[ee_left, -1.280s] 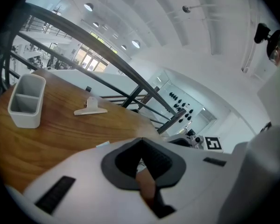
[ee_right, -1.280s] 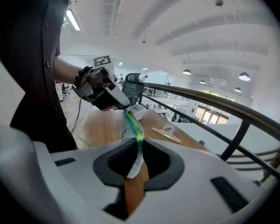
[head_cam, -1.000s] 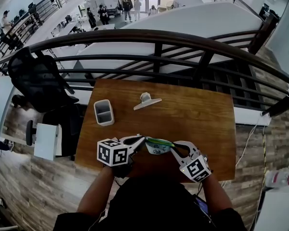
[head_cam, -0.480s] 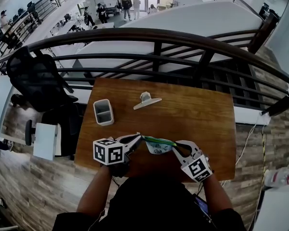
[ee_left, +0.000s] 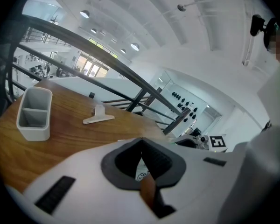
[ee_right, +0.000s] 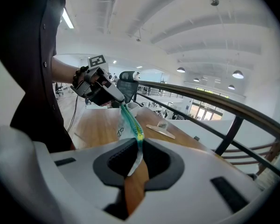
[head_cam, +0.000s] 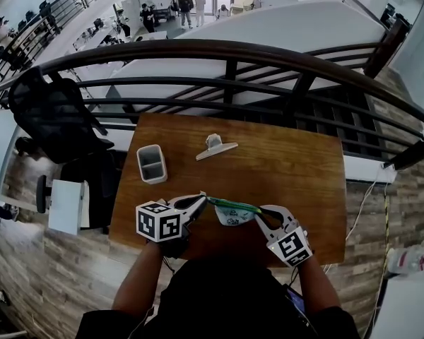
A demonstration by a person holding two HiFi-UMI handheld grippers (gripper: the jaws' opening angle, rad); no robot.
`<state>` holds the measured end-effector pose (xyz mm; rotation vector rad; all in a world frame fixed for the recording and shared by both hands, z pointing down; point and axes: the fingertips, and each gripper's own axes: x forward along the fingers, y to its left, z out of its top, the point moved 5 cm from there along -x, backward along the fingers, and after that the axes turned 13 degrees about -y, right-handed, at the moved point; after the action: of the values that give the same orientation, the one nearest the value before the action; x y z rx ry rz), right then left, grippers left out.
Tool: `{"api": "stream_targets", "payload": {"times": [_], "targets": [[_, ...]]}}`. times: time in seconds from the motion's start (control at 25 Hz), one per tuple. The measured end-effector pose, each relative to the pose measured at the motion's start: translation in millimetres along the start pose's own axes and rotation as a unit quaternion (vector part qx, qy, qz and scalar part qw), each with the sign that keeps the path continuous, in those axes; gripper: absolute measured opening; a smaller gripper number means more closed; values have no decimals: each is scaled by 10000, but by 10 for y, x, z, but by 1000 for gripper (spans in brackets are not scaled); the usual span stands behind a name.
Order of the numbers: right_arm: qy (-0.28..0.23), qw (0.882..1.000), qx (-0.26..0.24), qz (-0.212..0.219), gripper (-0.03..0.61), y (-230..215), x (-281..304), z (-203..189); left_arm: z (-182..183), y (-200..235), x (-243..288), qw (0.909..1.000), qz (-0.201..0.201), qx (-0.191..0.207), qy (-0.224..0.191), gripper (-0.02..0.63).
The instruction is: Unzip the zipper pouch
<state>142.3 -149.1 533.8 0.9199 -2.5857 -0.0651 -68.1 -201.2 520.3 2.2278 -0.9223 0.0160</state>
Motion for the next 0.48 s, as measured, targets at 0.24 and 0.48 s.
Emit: {"api": "stream_targets", "payload": {"times": [0.24,0.48], "targets": [[17,10000,82,-47,35,-3,-29,-34,2,43,-14,9998,45,-157,-85,14],[44,9999,74,-76,35,-4,-20,-46,-10,52,-16,9997,26,-233,-116,14]]}}
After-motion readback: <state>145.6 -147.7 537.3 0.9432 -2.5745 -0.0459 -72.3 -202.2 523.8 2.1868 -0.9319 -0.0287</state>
